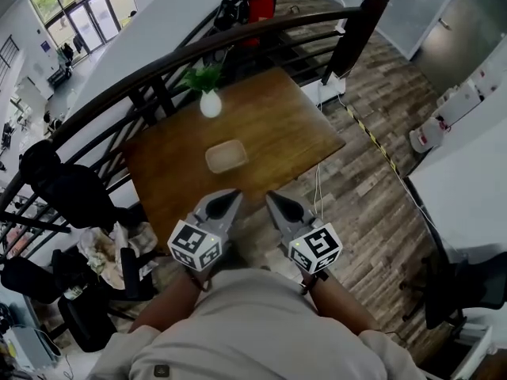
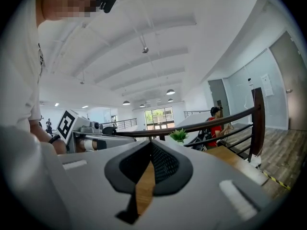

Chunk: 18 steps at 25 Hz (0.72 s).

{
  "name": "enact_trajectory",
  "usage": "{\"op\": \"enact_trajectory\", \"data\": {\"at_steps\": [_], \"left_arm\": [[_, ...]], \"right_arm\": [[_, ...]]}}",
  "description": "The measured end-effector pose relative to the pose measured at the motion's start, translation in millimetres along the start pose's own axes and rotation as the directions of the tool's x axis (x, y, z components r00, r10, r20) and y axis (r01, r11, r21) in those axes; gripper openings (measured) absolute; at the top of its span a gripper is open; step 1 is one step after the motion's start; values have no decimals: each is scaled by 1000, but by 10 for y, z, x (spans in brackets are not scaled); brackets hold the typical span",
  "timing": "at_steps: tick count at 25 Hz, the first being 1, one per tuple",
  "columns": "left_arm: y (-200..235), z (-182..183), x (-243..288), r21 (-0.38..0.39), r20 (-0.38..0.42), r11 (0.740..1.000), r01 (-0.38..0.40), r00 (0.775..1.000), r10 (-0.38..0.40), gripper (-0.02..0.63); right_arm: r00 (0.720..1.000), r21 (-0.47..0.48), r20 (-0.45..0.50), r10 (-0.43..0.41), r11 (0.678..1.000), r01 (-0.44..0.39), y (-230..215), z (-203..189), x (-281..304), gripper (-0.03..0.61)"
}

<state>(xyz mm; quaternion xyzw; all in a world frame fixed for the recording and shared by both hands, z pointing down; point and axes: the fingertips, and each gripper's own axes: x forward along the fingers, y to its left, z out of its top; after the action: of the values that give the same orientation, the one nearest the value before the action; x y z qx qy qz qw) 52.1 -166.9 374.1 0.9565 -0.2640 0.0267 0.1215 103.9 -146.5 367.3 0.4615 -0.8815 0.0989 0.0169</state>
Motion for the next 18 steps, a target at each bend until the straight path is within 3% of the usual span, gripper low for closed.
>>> {"op": "enact_trajectory", "data": {"at_steps": [11, 18], "left_arm": [[1182, 365, -48, 26, -12, 1000, -2, 1000, 2, 3], [1525, 281, 35, 16, -40, 1000, -18, 999, 18, 3]], "right_arm": [[998, 15, -46, -38, 999, 39, -304, 76, 992, 6], [997, 26, -60, -42, 999, 43, -586, 9, 1312, 6]]}}
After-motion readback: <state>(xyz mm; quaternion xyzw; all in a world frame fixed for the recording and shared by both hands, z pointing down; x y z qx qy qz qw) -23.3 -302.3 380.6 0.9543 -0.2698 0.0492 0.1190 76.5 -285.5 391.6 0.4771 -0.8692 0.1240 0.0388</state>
